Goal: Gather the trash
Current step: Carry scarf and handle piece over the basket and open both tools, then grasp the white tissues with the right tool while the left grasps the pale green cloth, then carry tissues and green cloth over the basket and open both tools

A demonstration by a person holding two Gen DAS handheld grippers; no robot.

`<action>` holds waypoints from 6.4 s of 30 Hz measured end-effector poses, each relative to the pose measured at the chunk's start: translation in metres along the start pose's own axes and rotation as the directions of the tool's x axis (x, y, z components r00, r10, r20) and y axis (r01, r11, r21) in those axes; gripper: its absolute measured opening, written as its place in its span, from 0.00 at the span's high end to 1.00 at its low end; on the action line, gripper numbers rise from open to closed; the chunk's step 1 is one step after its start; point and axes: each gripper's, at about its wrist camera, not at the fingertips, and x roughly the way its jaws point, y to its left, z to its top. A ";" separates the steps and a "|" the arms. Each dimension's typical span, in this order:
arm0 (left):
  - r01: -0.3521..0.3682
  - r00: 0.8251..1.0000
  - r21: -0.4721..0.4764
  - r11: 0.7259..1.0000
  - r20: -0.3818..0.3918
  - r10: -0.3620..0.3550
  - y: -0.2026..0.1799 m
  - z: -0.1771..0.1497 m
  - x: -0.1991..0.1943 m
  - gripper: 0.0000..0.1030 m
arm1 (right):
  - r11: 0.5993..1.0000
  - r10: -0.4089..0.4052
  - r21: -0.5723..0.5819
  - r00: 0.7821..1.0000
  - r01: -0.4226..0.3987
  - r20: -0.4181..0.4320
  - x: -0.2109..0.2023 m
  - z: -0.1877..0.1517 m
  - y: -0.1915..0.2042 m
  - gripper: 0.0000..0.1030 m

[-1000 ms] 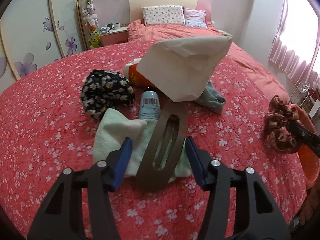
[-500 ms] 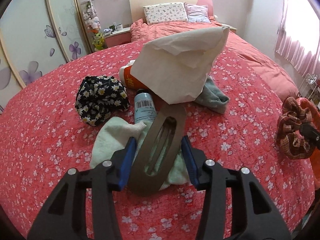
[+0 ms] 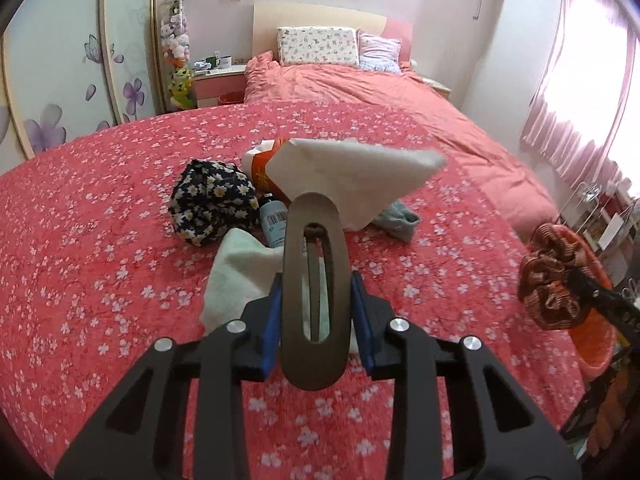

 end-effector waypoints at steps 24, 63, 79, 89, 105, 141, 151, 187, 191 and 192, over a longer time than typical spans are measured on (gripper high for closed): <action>0.107 0.989 0.027 0.994 0.103 -0.109 -0.035 0.018 -0.068 0.69 | 0.999 0.026 0.027 0.994 -0.030 0.110 -0.046 0.006 -0.024 0.90; 0.483 0.871 0.265 0.834 -0.054 -0.487 -0.285 -0.003 -0.024 0.69 | 0.949 -0.227 0.281 0.928 0.142 0.297 -0.091 0.020 -0.165 0.90; 0.340 0.940 0.261 0.903 -0.084 -0.330 -0.264 -0.005 0.017 0.47 | 0.941 -0.248 0.282 0.946 0.184 0.210 -0.078 0.012 -0.173 0.61; 0.176 0.983 0.238 0.955 0.002 -0.182 -0.178 -0.005 -0.005 0.35 | 0.961 -0.241 0.188 0.947 0.202 0.212 -0.079 0.016 -0.134 0.60; -0.110 0.989 0.038 0.993 0.099 0.106 -0.012 -0.003 -0.032 0.24 | 0.997 -0.033 -0.059 0.994 0.039 0.108 -0.035 0.012 -0.012 0.60; -0.016 1.000 -0.073 0.997 -0.015 0.015 0.071 -0.001 0.007 0.30 | 0.964 0.079 -0.248 0.993 -0.098 -0.087 0.050 -0.019 0.107 0.91; -0.004 0.996 -0.085 0.996 -0.089 -0.004 0.060 0.000 0.036 0.54 | 0.977 0.038 -0.208 0.999 -0.040 -0.012 0.029 -0.007 0.080 0.91; 0.176 0.974 0.007 0.984 0.145 -0.175 -0.015 0.023 -0.084 0.90 | 0.995 -0.016 -0.096 0.982 0.035 0.190 -0.056 0.001 0.009 0.91; 0.211 0.964 0.040 0.977 0.160 -0.215 -0.037 0.024 -0.095 0.90 | 0.996 -0.030 -0.073 0.977 0.047 0.211 -0.064 0.003 -0.003 0.91; 0.219 0.961 0.047 0.975 0.162 -0.223 -0.043 0.024 -0.097 0.90 | 0.996 -0.036 -0.067 0.975 0.052 0.218 -0.066 0.003 -0.006 0.91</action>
